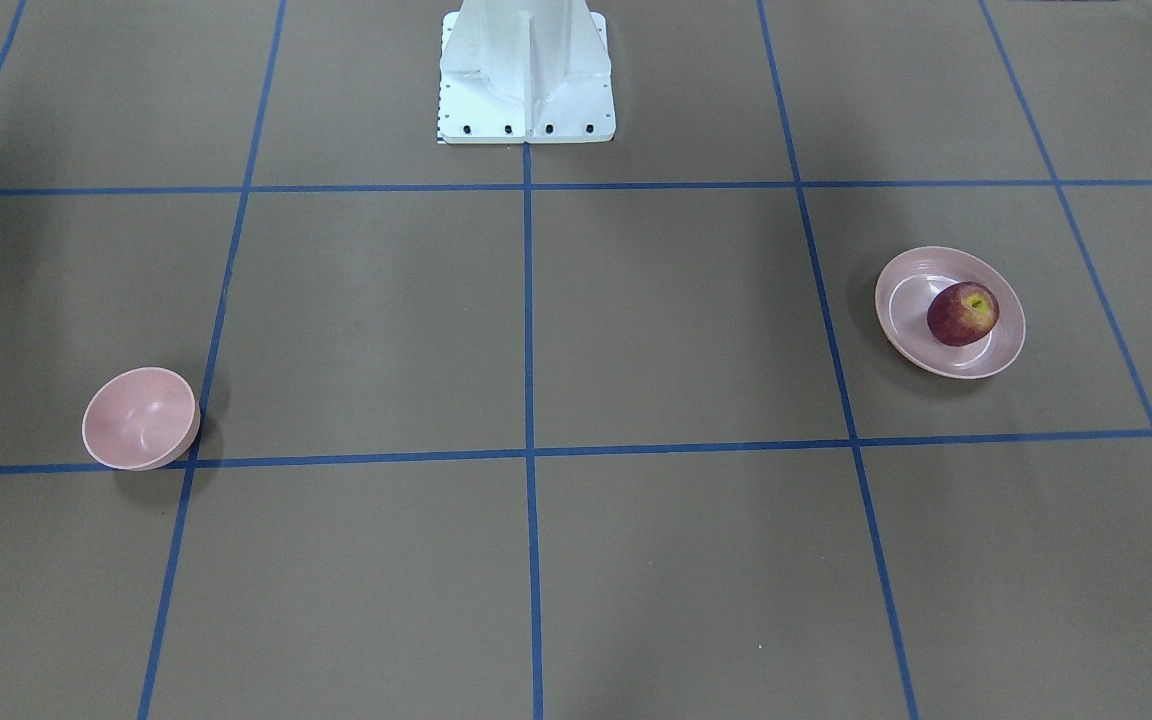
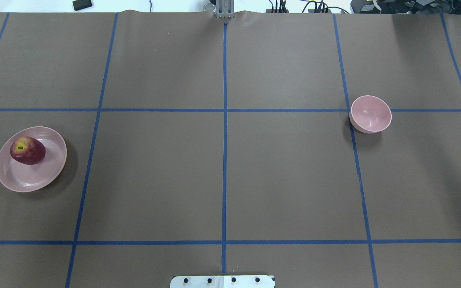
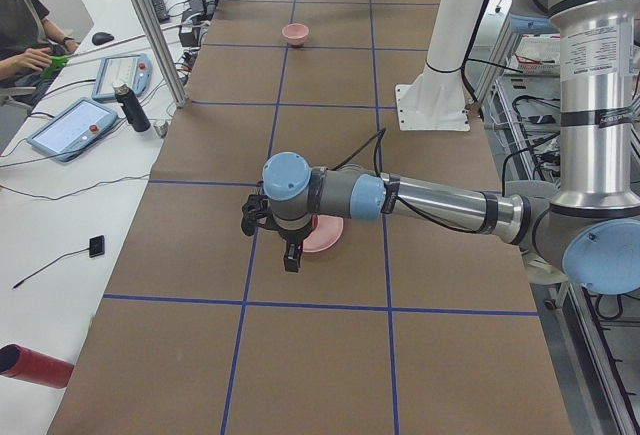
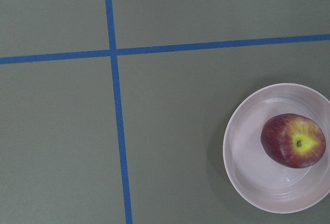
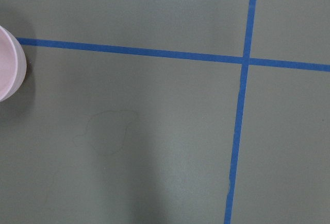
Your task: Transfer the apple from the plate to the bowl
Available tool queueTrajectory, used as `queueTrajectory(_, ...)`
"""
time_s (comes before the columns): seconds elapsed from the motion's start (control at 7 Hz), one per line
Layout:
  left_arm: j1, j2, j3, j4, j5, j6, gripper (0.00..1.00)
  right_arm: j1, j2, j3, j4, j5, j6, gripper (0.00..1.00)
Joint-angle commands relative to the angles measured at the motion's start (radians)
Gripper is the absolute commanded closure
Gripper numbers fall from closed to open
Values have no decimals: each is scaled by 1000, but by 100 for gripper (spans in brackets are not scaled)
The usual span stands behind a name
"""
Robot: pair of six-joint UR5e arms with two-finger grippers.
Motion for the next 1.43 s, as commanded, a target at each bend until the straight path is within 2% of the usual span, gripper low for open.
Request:
queueTrajectory(0.0, -3, 32, -29, -2, 0, 0, 2, 0, 0, 1, 0, 0, 0, 0)
queueTrajectory(0.57, -1, 31, -33, -2, 21, 2, 2, 0, -2, 5, 6, 11, 3, 0)
queueTrajectory(0.86, 0, 31, -21, -5, 16, -1, 2, 0, -3, 8, 6, 75, 9, 0)
queueTrajectory(1.0, 0, 31, -22, -4, 9, -4, 2, 0, -5, 10, 6, 139, 9, 0)
queueTrajectory(1.14, 0, 31, -30, -7, 9, 0, 2, -5, -3, 10, 38, 179, 3, 0)
queueTrajectory(1.29, 2, 31, -30, -22, 9, -4, 2, -43, -14, 7, 145, 178, 23, 0)
